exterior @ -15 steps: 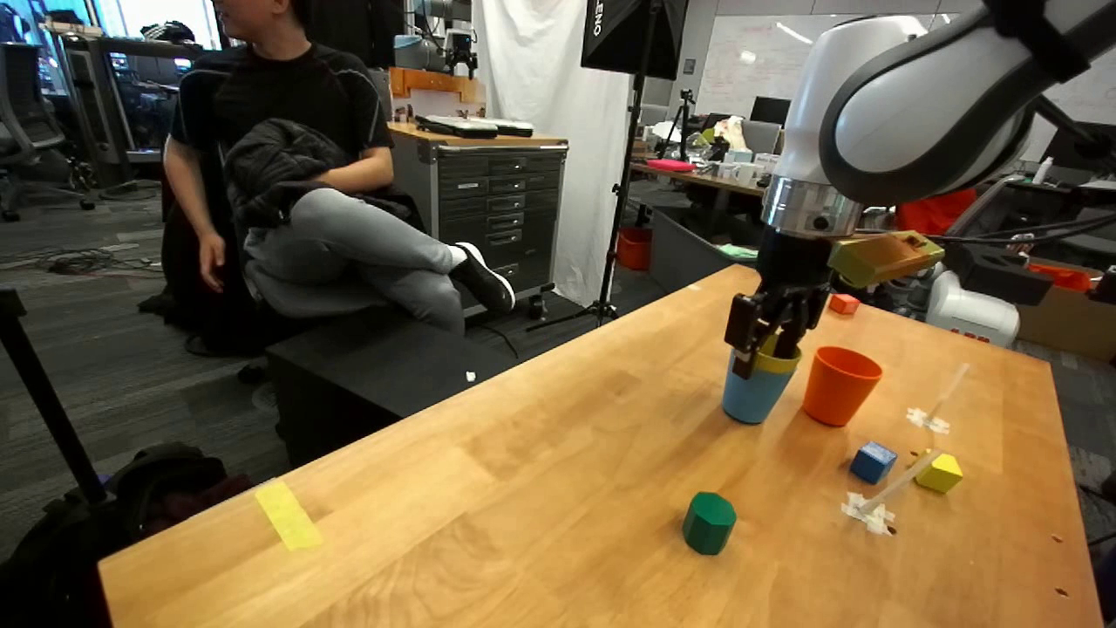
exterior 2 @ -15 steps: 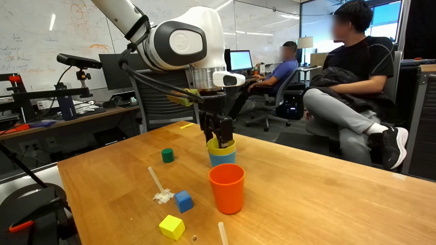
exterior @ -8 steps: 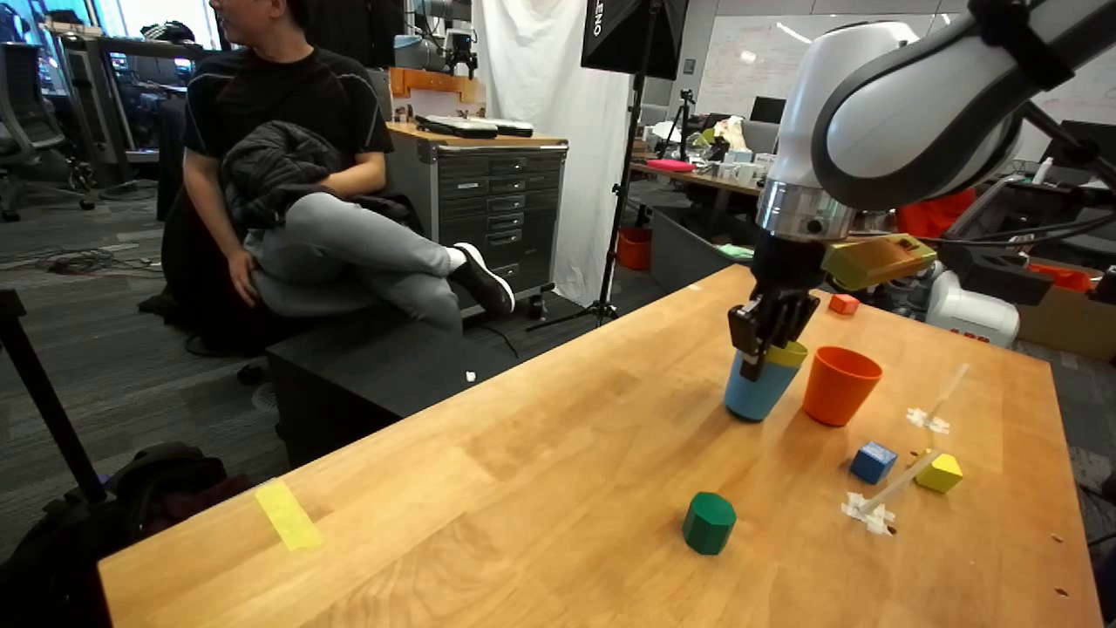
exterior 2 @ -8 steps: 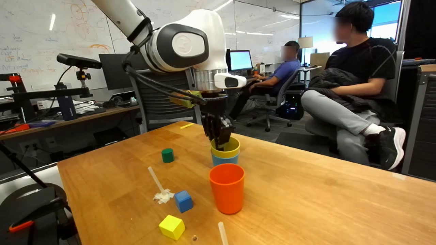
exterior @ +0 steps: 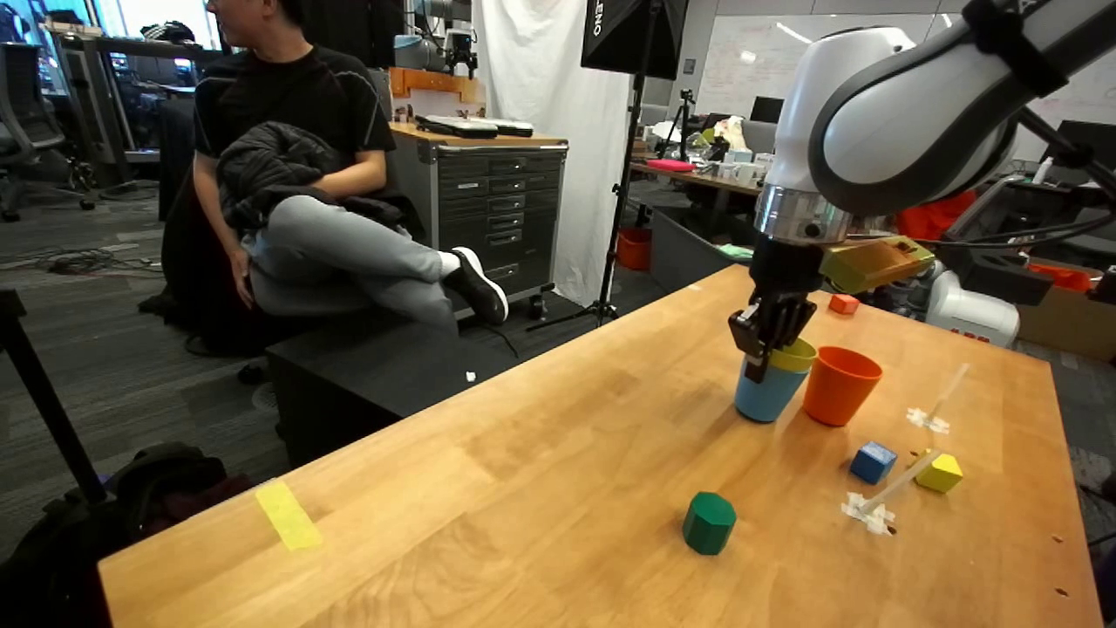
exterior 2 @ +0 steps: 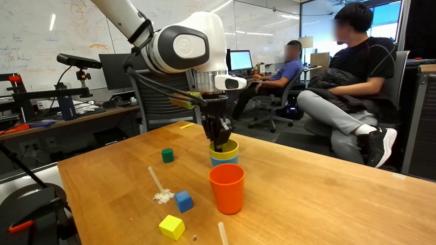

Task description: Stack the cups

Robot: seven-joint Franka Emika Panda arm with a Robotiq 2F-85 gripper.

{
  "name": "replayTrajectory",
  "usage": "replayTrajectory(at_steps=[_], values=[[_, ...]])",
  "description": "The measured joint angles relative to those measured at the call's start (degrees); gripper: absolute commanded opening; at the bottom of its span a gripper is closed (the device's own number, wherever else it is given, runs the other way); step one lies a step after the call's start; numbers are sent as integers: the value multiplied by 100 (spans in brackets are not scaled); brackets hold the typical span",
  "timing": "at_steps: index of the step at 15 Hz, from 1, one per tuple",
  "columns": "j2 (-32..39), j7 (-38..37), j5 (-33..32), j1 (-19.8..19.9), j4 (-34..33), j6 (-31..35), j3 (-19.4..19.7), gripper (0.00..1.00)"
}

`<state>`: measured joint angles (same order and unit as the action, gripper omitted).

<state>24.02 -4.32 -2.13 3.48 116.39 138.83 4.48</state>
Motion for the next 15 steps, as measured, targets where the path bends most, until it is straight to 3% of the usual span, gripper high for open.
replayTrajectory(at_steps=[7,15], values=[[-106,-255,-388,-33,-267,-434,135,2],[-1188,-194,-424,-8,-129,-923,169,2]])
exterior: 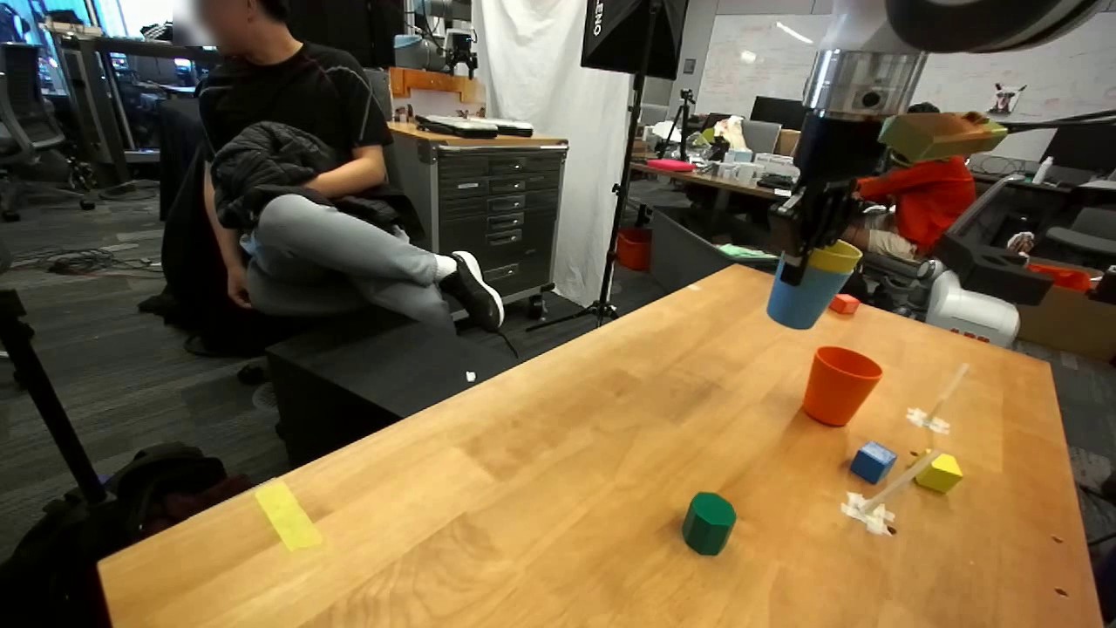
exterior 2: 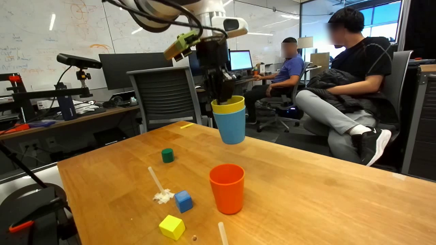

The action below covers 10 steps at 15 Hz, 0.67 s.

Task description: Stack the cups

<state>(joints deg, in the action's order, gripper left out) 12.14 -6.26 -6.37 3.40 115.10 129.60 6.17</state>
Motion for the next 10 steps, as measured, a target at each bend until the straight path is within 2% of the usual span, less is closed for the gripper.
replayTrajectory(at_steps=[5,10], values=[[-673,80,0,89,402,-89,3,2],[-858,82,-12,298,691,-268,77,2]])
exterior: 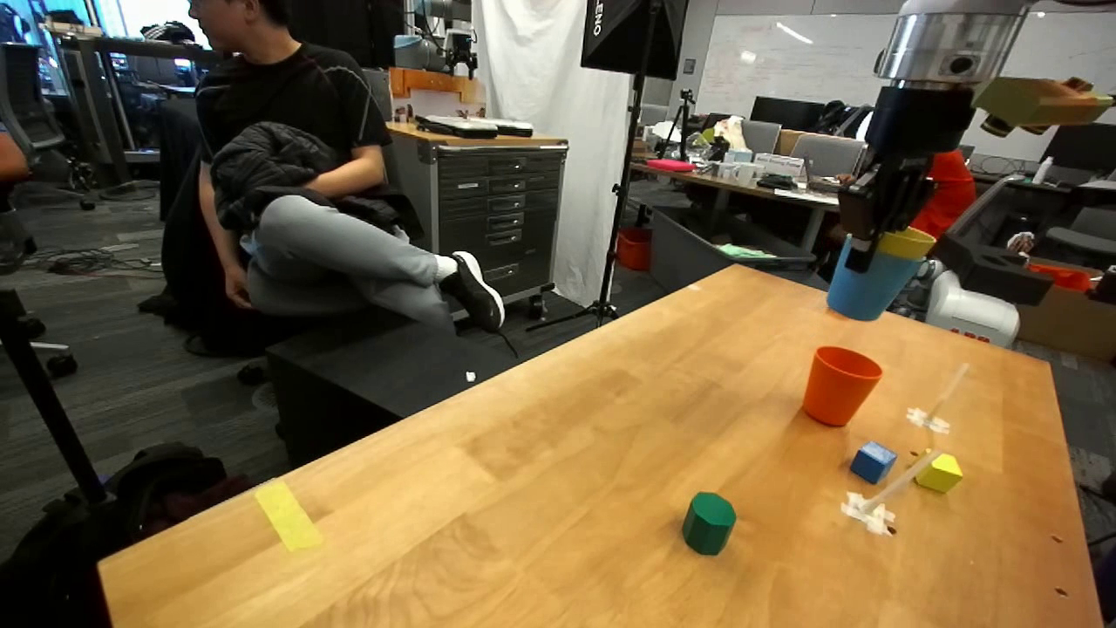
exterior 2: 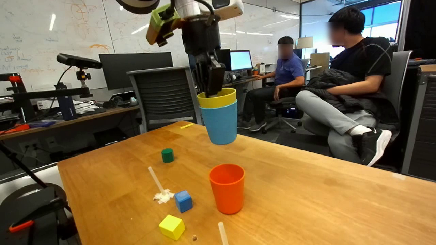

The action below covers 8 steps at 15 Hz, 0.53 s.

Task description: Stack the cups

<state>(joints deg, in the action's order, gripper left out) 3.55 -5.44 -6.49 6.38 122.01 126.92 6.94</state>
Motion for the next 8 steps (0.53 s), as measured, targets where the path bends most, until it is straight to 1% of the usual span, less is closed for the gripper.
replayTrajectory(at_steps=[4,8], values=[[4,43,10,148,75,1,81,2],[67,352,151,223,132,52,94,2]])
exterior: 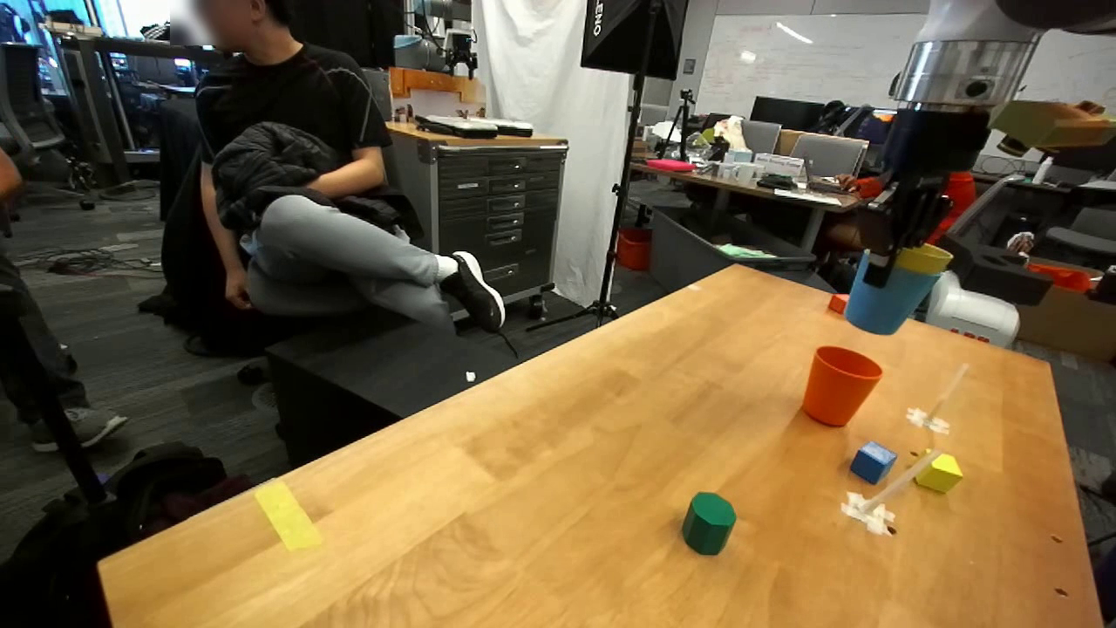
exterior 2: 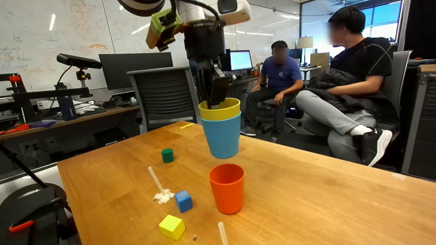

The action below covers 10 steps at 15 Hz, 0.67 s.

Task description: Stack the cups

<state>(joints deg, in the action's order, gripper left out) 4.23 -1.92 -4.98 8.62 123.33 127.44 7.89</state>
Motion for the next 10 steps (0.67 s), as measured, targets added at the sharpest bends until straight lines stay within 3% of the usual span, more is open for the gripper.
replayTrajectory(at_steps=[10], values=[[375,325,267,0,55,286,-1,2]])
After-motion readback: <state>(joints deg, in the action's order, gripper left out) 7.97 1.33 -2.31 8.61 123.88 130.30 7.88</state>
